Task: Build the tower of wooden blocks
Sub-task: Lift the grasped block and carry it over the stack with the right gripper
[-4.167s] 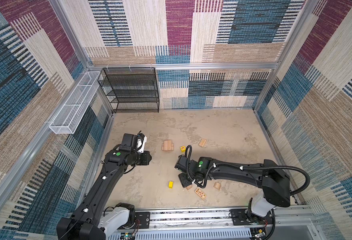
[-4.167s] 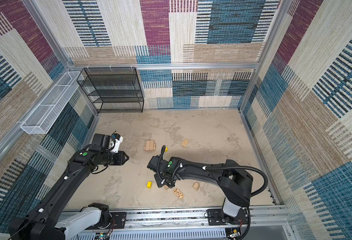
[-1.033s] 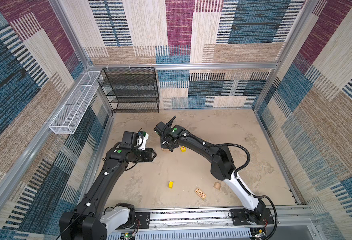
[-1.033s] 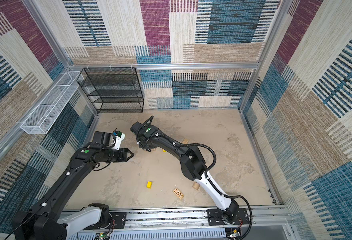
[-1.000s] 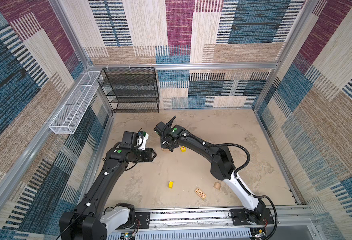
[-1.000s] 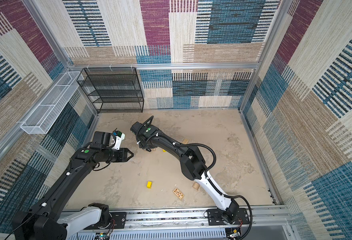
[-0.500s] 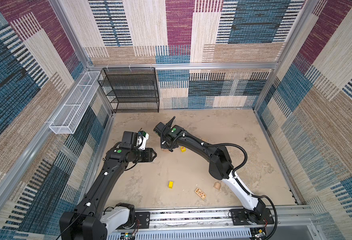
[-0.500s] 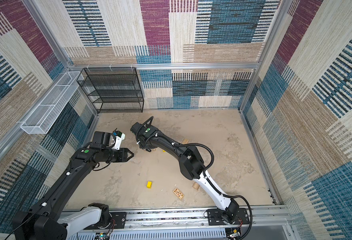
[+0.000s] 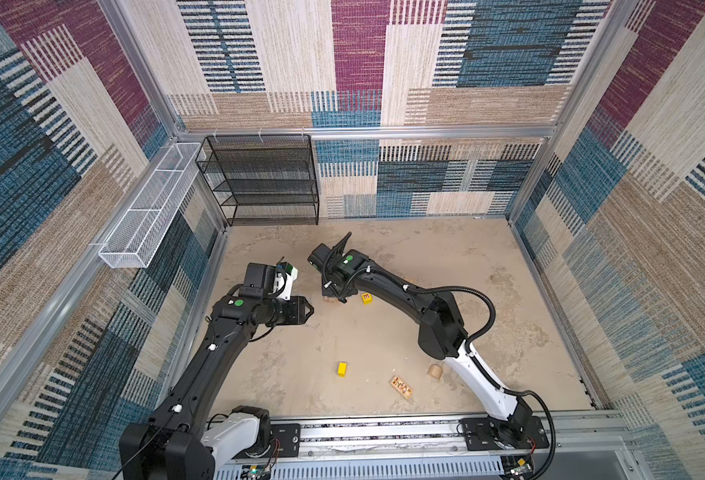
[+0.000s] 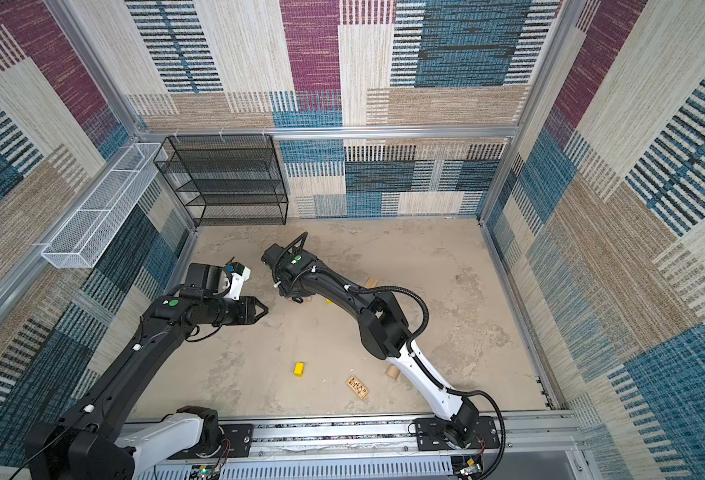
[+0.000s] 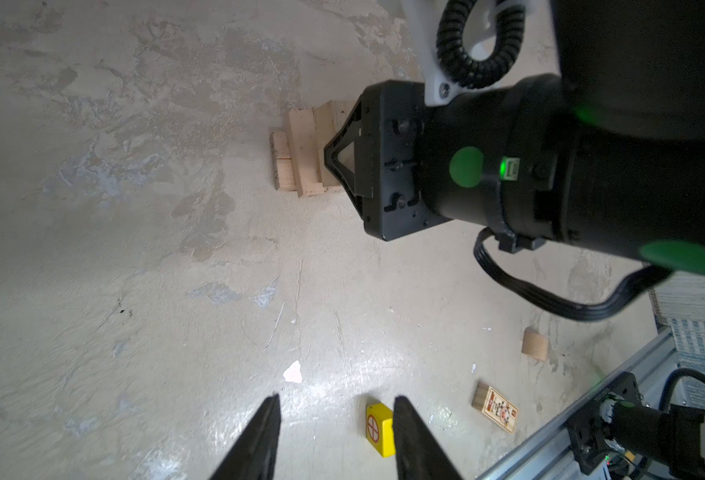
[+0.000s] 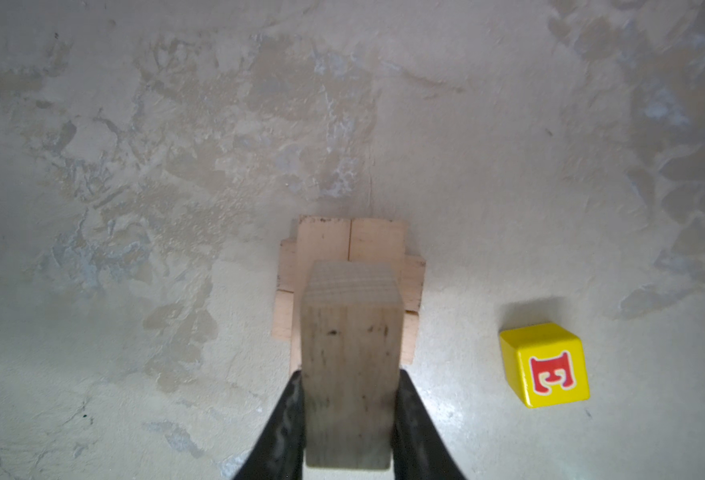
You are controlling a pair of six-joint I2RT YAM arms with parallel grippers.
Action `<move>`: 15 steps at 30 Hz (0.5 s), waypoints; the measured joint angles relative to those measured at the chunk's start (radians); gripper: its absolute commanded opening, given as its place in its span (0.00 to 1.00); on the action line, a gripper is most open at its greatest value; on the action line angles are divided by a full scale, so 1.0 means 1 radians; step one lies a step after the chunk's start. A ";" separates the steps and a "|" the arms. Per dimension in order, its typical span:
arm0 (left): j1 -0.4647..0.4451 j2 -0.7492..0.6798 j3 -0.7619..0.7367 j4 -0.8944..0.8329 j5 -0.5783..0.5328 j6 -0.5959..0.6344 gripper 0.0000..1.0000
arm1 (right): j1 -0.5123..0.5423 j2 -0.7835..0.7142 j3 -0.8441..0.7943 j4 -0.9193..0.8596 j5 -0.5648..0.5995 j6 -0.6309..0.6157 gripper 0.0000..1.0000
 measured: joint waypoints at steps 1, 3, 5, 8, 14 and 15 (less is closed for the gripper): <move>0.000 0.000 0.000 0.000 0.000 0.000 0.48 | 0.000 0.001 0.001 -0.001 0.000 -0.001 0.17; 0.000 0.000 0.000 0.000 0.000 0.000 0.48 | -0.001 0.003 0.003 -0.002 0.000 -0.001 0.20; 0.000 0.000 0.000 0.000 0.000 0.000 0.48 | -0.002 0.005 0.004 -0.003 -0.001 -0.002 0.21; 0.000 0.000 0.000 0.000 0.000 0.000 0.48 | -0.002 0.008 0.005 -0.003 -0.001 -0.002 0.22; 0.000 0.000 0.000 0.000 0.000 0.000 0.48 | -0.002 0.011 0.018 -0.004 -0.001 -0.005 0.26; 0.000 0.000 0.000 0.000 0.000 0.000 0.48 | -0.002 0.011 0.019 -0.004 -0.001 -0.006 0.26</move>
